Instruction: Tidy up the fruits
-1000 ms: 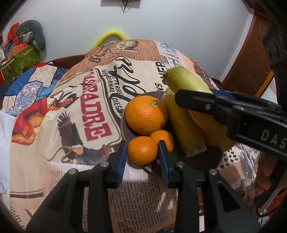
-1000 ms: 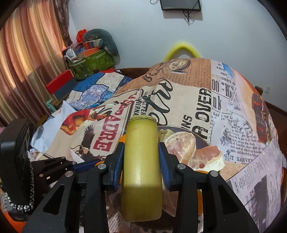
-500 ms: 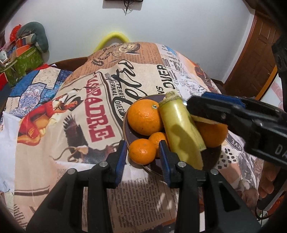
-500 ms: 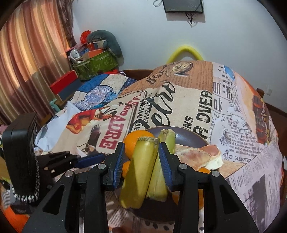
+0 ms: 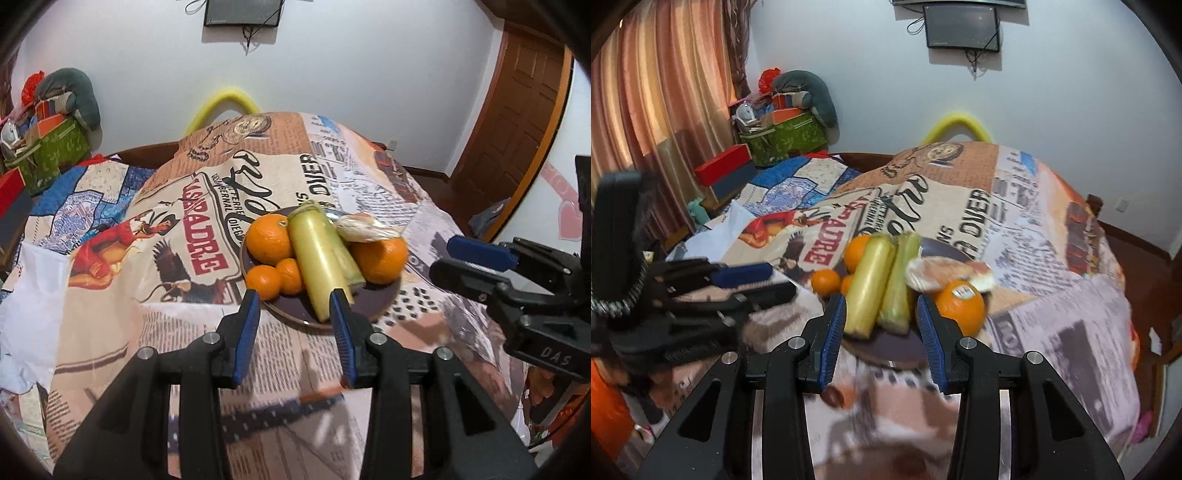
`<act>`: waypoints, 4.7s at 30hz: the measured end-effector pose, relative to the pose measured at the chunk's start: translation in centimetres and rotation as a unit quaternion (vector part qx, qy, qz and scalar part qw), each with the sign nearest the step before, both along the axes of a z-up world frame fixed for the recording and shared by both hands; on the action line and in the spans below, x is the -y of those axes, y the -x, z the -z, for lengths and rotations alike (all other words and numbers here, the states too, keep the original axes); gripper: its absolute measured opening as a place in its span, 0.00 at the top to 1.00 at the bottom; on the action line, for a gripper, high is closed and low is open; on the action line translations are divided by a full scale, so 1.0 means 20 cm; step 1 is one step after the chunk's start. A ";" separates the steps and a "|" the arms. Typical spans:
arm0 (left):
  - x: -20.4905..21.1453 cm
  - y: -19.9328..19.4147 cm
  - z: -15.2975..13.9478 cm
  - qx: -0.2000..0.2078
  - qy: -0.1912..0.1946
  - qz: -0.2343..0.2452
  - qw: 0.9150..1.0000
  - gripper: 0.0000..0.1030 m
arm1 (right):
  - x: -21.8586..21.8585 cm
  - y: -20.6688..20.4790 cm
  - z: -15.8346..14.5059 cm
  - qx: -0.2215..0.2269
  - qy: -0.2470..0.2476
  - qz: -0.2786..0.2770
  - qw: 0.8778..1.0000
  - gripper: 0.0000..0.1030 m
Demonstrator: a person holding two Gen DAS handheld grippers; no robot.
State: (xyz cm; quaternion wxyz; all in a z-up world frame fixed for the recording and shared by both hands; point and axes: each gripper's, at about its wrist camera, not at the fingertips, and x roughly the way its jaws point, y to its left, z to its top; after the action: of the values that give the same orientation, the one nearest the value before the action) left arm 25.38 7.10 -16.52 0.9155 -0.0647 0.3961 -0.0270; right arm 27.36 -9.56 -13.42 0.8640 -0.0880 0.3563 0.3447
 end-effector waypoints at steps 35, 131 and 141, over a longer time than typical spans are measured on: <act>0.27 0.17 0.37 -0.086 -0.002 0.058 0.995 0.52 | 0.29 0.23 0.46 -0.087 0.035 0.050 0.994 0.63; 0.19 0.53 -0.61 0.180 -0.039 -0.016 0.983 0.69 | 0.37 0.38 -0.39 0.103 -0.109 0.061 0.987 0.66; 0.30 0.97 -0.87 0.293 -0.064 -0.043 0.953 0.35 | 0.49 0.75 -0.64 0.194 -0.169 0.077 0.963 0.51</act>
State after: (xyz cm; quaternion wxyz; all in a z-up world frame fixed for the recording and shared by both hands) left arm 6.07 1.15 0.97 0.9939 -0.0127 0.1081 0.0202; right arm 12.43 -19.44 -0.57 0.9428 0.0221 0.1241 0.3084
